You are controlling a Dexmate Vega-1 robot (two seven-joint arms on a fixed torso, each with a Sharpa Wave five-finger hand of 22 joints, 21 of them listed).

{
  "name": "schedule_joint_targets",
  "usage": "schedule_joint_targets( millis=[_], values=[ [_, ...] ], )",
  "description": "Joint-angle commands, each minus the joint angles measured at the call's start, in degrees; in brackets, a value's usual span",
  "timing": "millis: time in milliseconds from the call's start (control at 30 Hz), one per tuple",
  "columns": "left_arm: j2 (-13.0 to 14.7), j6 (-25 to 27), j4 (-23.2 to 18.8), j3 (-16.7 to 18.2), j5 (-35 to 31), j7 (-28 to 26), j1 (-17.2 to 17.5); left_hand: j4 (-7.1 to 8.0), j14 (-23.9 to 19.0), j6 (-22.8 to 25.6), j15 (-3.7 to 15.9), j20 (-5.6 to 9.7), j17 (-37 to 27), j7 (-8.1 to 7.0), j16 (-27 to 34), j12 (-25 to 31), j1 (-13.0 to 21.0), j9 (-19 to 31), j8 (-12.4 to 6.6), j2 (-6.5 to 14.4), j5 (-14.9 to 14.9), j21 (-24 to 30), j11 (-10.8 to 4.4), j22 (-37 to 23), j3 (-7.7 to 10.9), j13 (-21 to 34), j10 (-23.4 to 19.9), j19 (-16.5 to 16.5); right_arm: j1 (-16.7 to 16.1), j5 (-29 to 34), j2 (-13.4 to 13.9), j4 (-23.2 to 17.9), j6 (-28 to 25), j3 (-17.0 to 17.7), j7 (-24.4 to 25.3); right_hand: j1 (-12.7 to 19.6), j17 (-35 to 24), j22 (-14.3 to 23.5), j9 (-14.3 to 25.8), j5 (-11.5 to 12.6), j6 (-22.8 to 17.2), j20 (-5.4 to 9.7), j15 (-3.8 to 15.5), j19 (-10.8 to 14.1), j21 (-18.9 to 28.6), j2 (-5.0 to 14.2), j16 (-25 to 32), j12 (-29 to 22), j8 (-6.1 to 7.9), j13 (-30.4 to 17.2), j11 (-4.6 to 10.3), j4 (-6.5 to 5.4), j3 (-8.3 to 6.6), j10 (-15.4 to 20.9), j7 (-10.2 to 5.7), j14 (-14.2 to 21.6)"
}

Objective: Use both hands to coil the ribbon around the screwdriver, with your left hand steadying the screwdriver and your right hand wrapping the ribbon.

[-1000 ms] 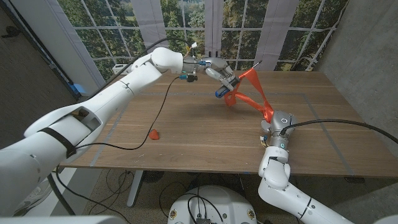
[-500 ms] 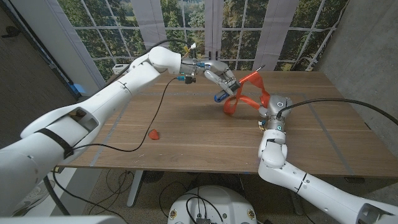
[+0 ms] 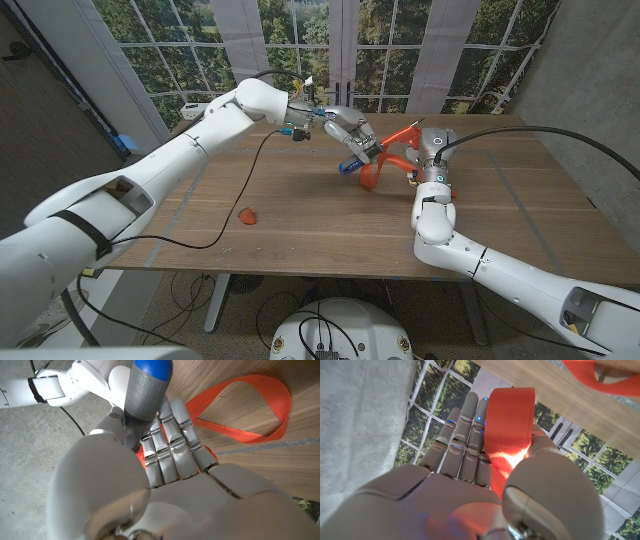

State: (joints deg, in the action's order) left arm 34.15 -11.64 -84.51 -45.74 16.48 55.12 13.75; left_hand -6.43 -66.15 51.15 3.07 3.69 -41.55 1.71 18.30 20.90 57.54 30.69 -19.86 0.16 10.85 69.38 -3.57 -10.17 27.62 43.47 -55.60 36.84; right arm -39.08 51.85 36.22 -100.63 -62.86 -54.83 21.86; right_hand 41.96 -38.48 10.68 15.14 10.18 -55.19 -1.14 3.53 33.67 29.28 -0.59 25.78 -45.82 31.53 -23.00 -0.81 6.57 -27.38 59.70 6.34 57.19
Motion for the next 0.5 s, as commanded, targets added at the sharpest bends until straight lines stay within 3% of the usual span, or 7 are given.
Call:
schedule_joint_targets(
  millis=[33, 167, 267, 367, 500],
  values=[
    [0.36, -5.51, 0.98, 0.92, 1.55, 1.3, 2.38, -1.89, -10.43, 1.07, 9.92, 3.74, -0.4, -0.51, 0.49, -0.22, 7.5, 0.14, 0.05, 7.42, 0.31, 0.46, -4.04, -0.06, 3.69, 0.18, -4.61, 0.0, 6.62, 6.38, -0.76, 1.54, 4.49, -2.96, -4.05, 8.55, -0.12, 0.08, 0.15, 0.37, -6.17, 0.15, 6.59, 0.01, 0.61, 8.08, -0.32, -0.16, 1.18, -0.07, 1.96, 1.63, -1.93, 2.16, -4.78, 5.2],
    [0.44, -9.3, 0.77, 3.32, 2.49, -3.31, 5.83, -1.86, -10.07, 1.08, 9.91, 3.72, -0.44, -0.89, 0.38, -0.35, 7.43, 0.24, 0.16, 7.37, 0.32, 0.43, -4.11, -0.06, 3.69, 0.33, -4.34, -0.24, 7.9, 8.74, -2.19, 2.62, 5.49, -3.27, -5.58, 8.55, -0.19, 0.08, 0.11, 0.38, -6.23, 0.15, 6.59, -0.01, 0.62, 8.1, -0.29, -0.14, 1.17, -0.02, 1.87, 1.6, -1.9, 2.22, -4.78, 5.24],
    [-0.7, -10.31, 3.48, 2.7, 5.5, 0.72, 5.2, -1.82, -9.71, 1.07, 9.91, 3.76, -0.37, -0.79, 0.19, -0.42, 7.35, 0.3, 0.22, 7.33, 0.34, 0.34, -4.18, -0.07, 3.67, 0.3, -4.36, -0.62, 8.88, 9.8, -3.0, 3.17, 7.2, -3.18, -6.27, 8.51, -0.13, 0.08, 0.02, 0.39, -6.31, 0.14, 6.54, 0.0, 0.63, 8.06, -0.36, -0.12, 1.13, 0.01, 1.94, 1.59, -1.92, 2.26, -4.82, 5.31],
    [0.06, -9.93, 2.7, 2.05, 2.51, -0.24, 5.05, -1.8, -9.6, 1.16, 9.94, 3.8, -0.32, -0.89, 0.12, -0.41, 7.32, 0.26, 0.29, 7.33, 0.36, 0.35, -4.32, -0.08, 3.66, 0.43, -4.33, -0.7, 10.09, 11.83, -3.76, 3.7, 8.75, -3.6, -7.25, 8.49, -0.2, 0.08, 0.05, 0.38, -6.29, 0.14, 6.56, 0.0, 0.64, 8.07, -0.34, -0.11, 1.13, -0.04, 2.0, 1.56, -1.89, 2.18, -4.89, 5.32],
    [-0.44, -11.32, 4.34, 2.52, 3.54, 0.11, 5.28, -1.81, -9.72, 1.3, 9.96, 3.84, -0.43, -0.85, 0.24, -0.45, 7.33, 0.24, 0.32, 7.32, 0.38, 0.4, -4.29, -0.08, 3.67, 0.43, -4.4, -0.66, 11.32, 13.9, -5.13, 4.67, 11.66, -4.05, -7.6, 8.44, -0.14, 0.07, 0.07, 0.39, -6.32, 0.14, 6.61, -0.02, 0.65, 8.0, -0.45, -0.14, 1.14, -0.06, 1.96, 1.54, -1.91, 2.27, -4.87, 5.32]
  ],
)
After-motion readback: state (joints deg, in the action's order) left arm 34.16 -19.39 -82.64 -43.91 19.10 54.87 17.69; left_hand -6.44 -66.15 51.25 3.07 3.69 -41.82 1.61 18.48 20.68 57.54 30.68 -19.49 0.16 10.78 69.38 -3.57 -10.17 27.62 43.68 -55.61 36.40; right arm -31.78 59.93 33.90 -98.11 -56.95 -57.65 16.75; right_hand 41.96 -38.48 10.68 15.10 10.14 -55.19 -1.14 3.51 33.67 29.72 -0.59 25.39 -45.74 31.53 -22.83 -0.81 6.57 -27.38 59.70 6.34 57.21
